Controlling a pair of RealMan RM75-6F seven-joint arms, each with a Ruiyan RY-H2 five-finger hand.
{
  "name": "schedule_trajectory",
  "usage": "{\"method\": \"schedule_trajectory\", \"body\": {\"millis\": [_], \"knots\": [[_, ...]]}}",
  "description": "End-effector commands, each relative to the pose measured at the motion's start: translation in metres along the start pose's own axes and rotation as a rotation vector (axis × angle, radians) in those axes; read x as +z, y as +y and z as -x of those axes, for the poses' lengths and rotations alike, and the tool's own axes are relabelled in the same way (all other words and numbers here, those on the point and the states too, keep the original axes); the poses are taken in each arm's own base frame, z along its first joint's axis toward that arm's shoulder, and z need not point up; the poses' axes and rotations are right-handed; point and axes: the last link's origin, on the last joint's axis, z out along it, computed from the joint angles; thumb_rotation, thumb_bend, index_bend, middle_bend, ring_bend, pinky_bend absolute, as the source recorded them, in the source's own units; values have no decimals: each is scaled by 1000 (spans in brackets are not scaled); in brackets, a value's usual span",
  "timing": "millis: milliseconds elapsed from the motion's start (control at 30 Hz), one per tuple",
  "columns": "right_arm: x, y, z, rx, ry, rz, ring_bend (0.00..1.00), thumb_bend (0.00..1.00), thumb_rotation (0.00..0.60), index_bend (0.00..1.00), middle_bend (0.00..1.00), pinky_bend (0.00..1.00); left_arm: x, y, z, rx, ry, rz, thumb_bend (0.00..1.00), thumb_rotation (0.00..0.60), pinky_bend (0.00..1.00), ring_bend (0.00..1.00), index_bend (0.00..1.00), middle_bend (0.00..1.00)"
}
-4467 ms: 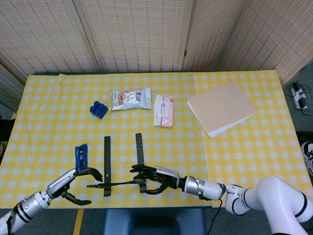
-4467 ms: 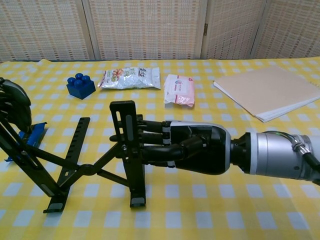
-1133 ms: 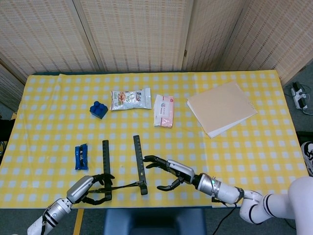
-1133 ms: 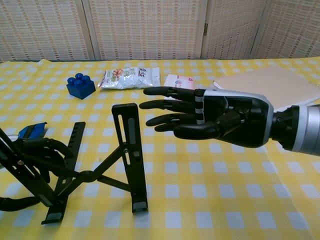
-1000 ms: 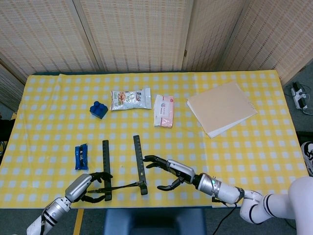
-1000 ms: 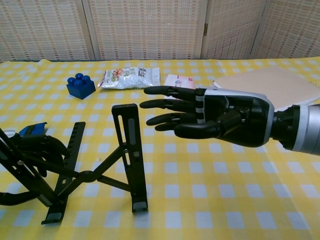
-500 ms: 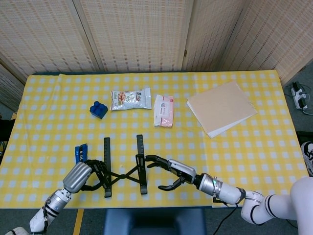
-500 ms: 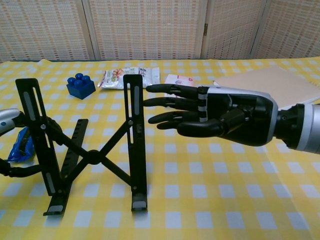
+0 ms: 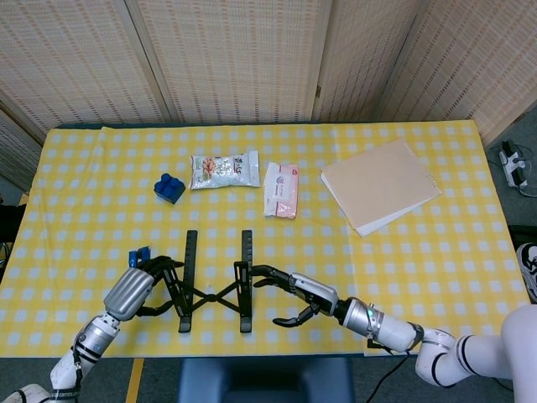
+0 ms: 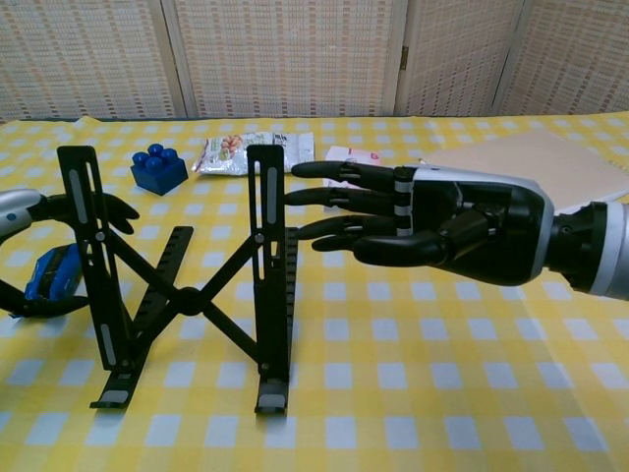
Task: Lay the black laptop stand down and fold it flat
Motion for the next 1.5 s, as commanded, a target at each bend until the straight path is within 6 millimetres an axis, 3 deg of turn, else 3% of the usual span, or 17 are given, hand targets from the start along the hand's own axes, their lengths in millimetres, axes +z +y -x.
{"method": "schedule_trajectory", "body": {"millis": [33, 167, 533, 733, 1133, 1367, 1500], "knots": [[0, 0, 0, 0, 0, -1, 124, 336, 600, 0, 80, 42, 1, -3, -4, -2, 13, -36, 320, 600, 154, 48, 104, 127], [-1, 0, 1, 0, -1, -2, 124, 336, 600, 0, 80, 43, 1, -3, -7, -49, 5, -52, 320, 600, 89, 0, 88, 62], [-4, -3, -1, -3, 7, -11, 124, 336, 600, 0, 80, 43, -10, -11, -30, -79, 142, -81, 320, 600, 116, 10, 99, 61], [-15, -19, -8, -69, 42, -69, 124, 336, 600, 0, 80, 43, -24, -19, -49, -106, 244, -105, 324, 600, 141, 70, 160, 118], [-75, -44, -34, -419, 292, -41, 125, 336, 600, 0, 80, 42, -48, -39, -73, -59, 324, -181, 325, 600, 139, 71, 184, 120], [-112, -38, -51, -758, 484, 103, 124, 336, 600, 0, 80, 43, -57, -41, -75, 50, 298, -188, 324, 600, 131, 80, 232, 153], [-119, -30, -53, -880, 516, 177, 123, 336, 600, 0, 80, 43, -47, -40, -67, 132, 222, -137, 324, 600, 153, 119, 255, 214]]}}
